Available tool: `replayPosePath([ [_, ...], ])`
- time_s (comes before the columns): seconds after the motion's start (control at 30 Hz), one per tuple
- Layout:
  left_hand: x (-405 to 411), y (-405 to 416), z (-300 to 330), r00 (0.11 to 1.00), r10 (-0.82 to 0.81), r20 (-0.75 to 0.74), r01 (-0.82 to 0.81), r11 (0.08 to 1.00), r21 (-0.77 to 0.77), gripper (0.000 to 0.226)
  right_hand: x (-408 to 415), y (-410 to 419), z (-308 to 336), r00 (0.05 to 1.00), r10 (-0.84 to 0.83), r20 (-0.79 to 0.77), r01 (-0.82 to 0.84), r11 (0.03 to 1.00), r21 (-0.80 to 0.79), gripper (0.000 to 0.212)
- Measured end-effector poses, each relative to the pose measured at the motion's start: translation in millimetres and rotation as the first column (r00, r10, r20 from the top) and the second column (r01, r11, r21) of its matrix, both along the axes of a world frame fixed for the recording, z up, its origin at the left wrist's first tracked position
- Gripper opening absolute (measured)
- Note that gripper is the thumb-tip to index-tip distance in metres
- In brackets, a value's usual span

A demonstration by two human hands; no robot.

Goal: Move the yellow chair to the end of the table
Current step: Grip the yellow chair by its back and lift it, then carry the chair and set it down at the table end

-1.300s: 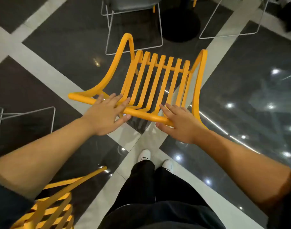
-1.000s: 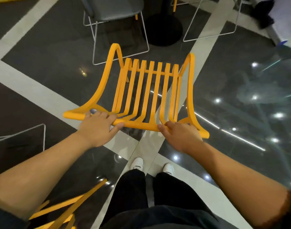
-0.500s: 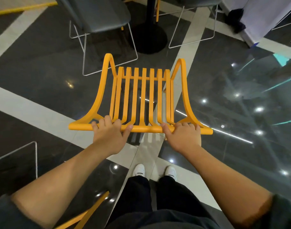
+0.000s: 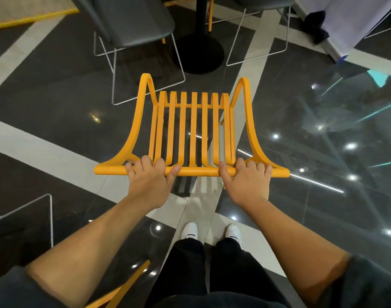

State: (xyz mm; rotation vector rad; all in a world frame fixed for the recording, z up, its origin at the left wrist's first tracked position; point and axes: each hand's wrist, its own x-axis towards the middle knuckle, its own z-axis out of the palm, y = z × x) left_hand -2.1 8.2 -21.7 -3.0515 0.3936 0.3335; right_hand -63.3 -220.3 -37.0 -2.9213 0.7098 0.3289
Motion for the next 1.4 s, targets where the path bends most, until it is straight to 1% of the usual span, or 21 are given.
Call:
replayPosePath([
  [0.23,0.8,1.0,-13.4,0.999,0.015,0.04,-0.015,1.0,-0.005,0.062,-4.5,-2.7,-18.1,0.979,-0.034,0.203,0.032,0.999,0.011,0.058],
  [0.37,-1.6,-1.4,-19.3,0.996,0.023,0.09,-0.021,1.0,-0.023,0.063,-4.8,-9.7,-27.3,0.966,-0.038,0.256,0.039,0.999,0.001,0.055],
  [0.5,-5.6,-22.1,-19.2,0.998,0.055,0.039,-0.053,0.997,-0.055,0.063,-4.5,-35.0,-31.3,0.951,-0.028,0.307,0.032,0.999,-0.01,0.055],
  [0.57,-5.9,-37.3,-19.2,0.997,0.067,0.025,-0.065,0.996,-0.066,0.069,-2.3,-52.8,-31.6,0.942,-0.014,0.336,0.018,1.0,-0.009,0.056],
  [0.7,-1.8,-71.3,-20.5,0.995,0.095,0.016,-0.093,0.993,-0.071,0.077,4.9,-89.4,-30.8,0.94,0.02,0.34,-0.018,1.0,-0.011,0.057],
  [0.9,0.8,-128.4,-26.9,0.994,0.111,0.001,-0.111,0.993,-0.048,0.07,13.3,-148.8,-28.5,0.948,0.06,0.311,-0.054,0.998,-0.026,0.062],
  [1.1,-4.4,-203.8,-23.7,0.985,0.171,-0.007,-0.171,0.984,-0.058,0.072,18.4,-224.7,-23.0,0.948,0.108,0.298,-0.104,0.994,-0.029,0.066],
  [1.4,-8.6,-301.5,-29.6,0.974,0.227,0.017,-0.225,0.969,-0.098,0.077,29.1,-331.8,-20.4,0.951,0.169,0.26,-0.181,0.983,0.021,0.068],
])
